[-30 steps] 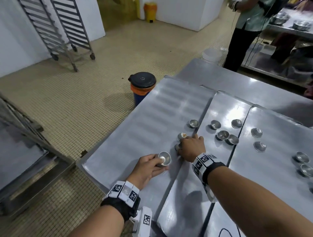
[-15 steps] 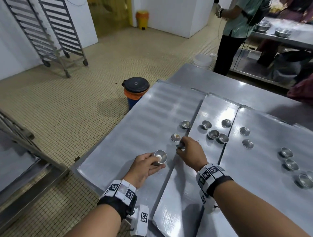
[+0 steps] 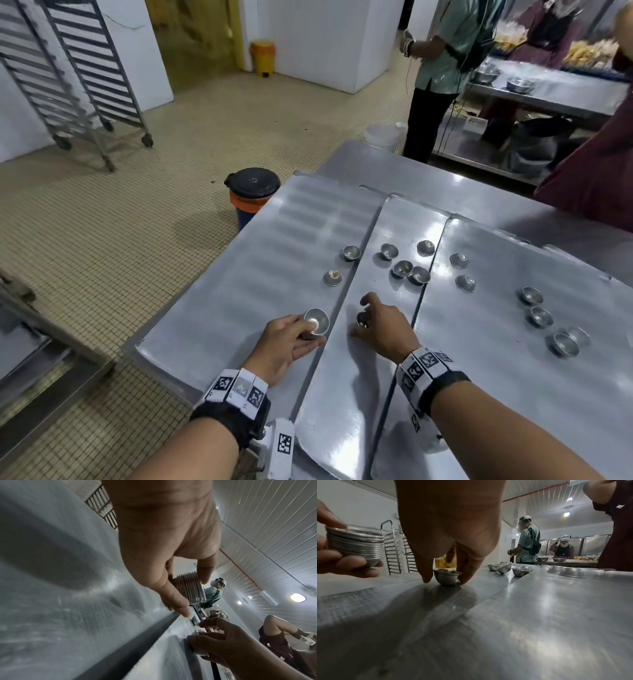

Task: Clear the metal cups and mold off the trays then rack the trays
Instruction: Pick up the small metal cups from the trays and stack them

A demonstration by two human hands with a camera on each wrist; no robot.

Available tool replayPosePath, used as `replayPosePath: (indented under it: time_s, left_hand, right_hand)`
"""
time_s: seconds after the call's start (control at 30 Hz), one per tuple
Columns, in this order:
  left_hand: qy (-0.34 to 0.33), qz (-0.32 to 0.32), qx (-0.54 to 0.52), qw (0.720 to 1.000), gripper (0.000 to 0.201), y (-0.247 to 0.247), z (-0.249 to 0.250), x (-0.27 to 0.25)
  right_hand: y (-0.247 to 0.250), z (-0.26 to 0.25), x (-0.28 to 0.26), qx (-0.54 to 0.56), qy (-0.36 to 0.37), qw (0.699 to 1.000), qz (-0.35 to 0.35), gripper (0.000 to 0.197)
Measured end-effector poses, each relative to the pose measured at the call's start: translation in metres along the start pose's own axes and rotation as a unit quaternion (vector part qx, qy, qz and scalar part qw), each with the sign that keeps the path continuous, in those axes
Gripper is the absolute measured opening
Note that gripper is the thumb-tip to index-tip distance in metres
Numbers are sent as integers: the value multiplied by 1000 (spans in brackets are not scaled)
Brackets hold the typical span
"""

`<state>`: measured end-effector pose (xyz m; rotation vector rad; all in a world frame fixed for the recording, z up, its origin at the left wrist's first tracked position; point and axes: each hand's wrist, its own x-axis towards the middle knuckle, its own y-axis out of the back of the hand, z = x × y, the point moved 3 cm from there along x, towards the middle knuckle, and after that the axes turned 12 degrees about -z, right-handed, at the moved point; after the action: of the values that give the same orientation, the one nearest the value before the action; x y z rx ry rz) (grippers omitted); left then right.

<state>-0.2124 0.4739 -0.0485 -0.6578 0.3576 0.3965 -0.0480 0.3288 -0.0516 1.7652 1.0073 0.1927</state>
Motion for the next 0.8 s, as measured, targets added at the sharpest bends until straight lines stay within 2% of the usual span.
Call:
replayPosePath:
  time_s: [0.17, 0.27, 0.33, 0.4, 0.53, 0.67, 0.8]
  left_hand:
    - [0, 6, -3, 1000, 17, 5, -2, -5]
    - [1, 7, -6, 1000, 16, 8, -4, -7]
    - [-1, 8, -9, 1000, 17, 10, -4, -8]
    - [-6, 15, -20, 1000, 18, 12, -4, -7]
    - [-9, 27, -53, 998, 26, 14, -5, -3]
    - [-19, 25, -76, 997, 34, 16, -4, -2]
    - [-30, 18, -94, 995, 35, 19, -3, -4]
  right_hand:
    - [3, 0, -5, -35, -40, 999, -9, 22]
    - [4, 0, -9, -20, -52, 998, -16, 24]
    - [5, -4, -11, 23, -51, 998, -17, 37]
    - [7, -17, -12, 78, -24, 997, -15, 55]
    - [5, -54, -13, 148, 65, 987, -16, 54]
    - [-4, -81, -14, 89, 112, 989, -28, 51]
    - [-13, -93, -12, 77, 117, 990, -25, 52]
